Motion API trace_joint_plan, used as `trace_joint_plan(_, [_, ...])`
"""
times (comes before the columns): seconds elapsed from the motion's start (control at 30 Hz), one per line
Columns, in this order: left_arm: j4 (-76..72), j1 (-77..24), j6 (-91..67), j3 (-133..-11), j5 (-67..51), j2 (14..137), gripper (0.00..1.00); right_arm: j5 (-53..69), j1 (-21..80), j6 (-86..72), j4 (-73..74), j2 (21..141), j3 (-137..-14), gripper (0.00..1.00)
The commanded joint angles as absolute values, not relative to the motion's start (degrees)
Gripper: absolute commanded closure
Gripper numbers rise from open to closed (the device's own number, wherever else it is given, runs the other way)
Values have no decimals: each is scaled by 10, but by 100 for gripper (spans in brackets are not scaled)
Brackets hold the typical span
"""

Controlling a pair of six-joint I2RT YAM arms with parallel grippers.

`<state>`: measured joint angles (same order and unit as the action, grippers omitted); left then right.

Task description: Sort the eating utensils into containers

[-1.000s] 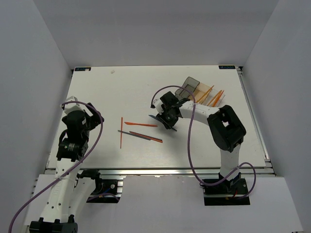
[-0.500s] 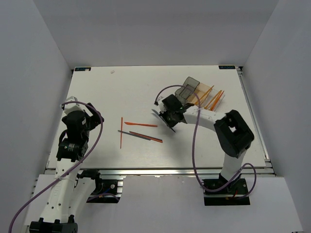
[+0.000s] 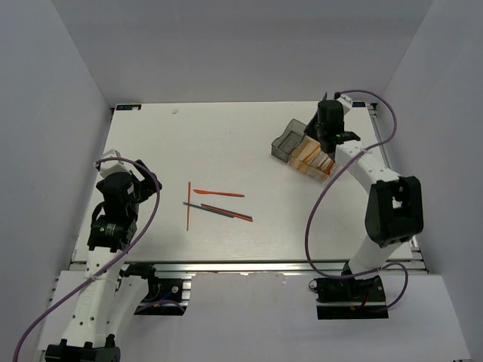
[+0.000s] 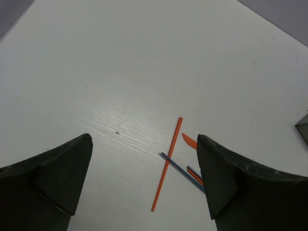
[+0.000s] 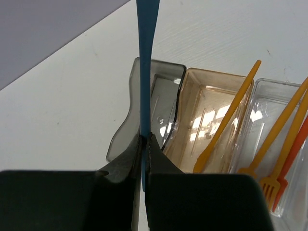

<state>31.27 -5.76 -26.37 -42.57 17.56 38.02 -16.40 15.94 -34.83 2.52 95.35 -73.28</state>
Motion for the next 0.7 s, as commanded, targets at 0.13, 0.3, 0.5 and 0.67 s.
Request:
trace_joint_plan(0.13, [307,-60,-260,-424,176,376,2,-244,154,-422,61,1038,-798,100])
trace_joint_plan(0.3, [307,-61,-260,-424,175,377,2,-243,153,-411,39,1056,-773,100])
trace_joint_plan(0.5, [307,-61,-260,-423,175,379,2,-234,152,-407,37,1065,-752,100])
trace_joint_plan(0.67, [307,-61,-260,-424,175,380,2,-227,151,-410,15,1063,-716,100])
